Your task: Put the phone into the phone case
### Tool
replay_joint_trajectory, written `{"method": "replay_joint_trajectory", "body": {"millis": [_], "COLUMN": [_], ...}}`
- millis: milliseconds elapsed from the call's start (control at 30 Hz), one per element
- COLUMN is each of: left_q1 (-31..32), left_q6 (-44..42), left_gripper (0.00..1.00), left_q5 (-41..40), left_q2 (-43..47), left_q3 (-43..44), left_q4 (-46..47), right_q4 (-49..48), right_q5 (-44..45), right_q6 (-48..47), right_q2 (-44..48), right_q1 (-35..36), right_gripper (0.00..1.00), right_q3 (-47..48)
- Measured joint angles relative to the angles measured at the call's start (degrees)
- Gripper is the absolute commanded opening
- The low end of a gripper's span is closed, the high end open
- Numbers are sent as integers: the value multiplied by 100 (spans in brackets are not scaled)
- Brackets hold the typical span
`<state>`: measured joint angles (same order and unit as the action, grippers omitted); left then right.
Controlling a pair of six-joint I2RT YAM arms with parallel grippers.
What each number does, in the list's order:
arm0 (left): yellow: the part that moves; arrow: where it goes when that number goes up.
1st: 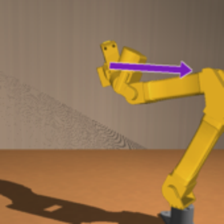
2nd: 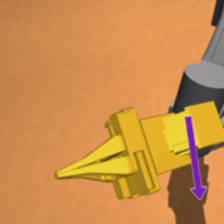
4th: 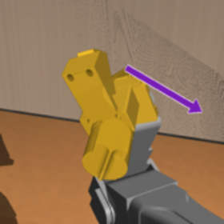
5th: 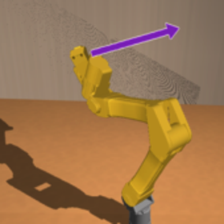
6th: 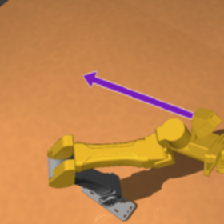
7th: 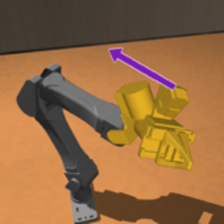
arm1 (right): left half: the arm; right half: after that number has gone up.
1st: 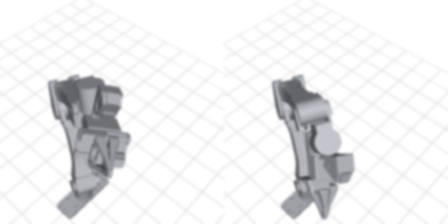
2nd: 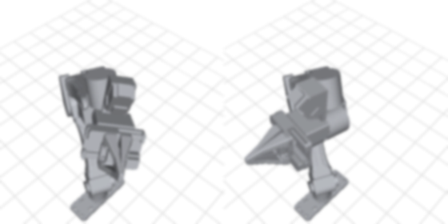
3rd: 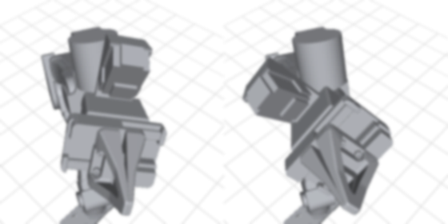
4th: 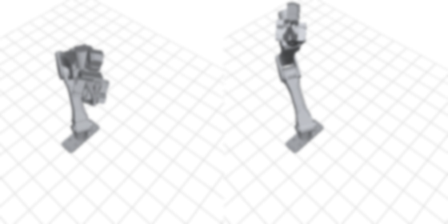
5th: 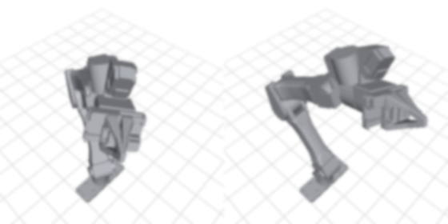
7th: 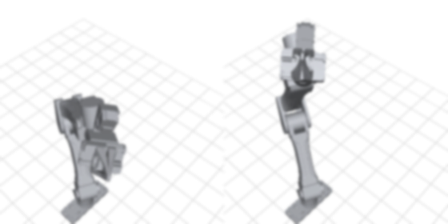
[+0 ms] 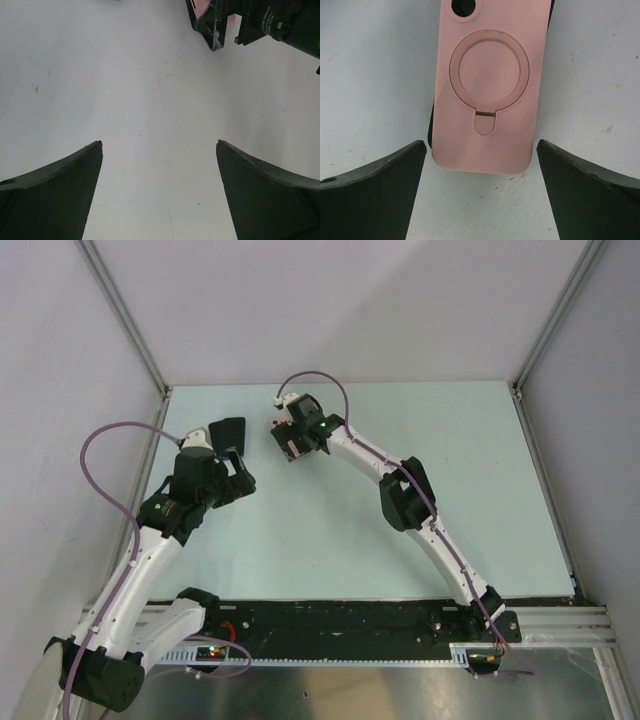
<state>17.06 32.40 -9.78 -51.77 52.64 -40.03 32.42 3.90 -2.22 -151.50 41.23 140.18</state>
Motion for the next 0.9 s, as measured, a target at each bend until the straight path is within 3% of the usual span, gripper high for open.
{"method": "replay_joint_trajectory", "body": {"millis": [167,467,700,900], "left_q1": [0,-7,-11,-11], "left_q6": [2,9,9,15], "left_gripper": [98,98,98,98], "left_q5": [50,103,109,136], "left_q2": [0,2,2,4], "left_q3": [0,0,0,0], "left_q4": [0,0,0,0], "right_q4": [68,116,103,-52], "right_q5": [118,28,9,-164], "right_q6": [-87,-133,-197,-190], "right_q2": [-76,-81,-79,4], "right_q1": [31,13,22,11], "right_gripper": [100,89,69,65], "right_q3": [22,35,33,-170]}}
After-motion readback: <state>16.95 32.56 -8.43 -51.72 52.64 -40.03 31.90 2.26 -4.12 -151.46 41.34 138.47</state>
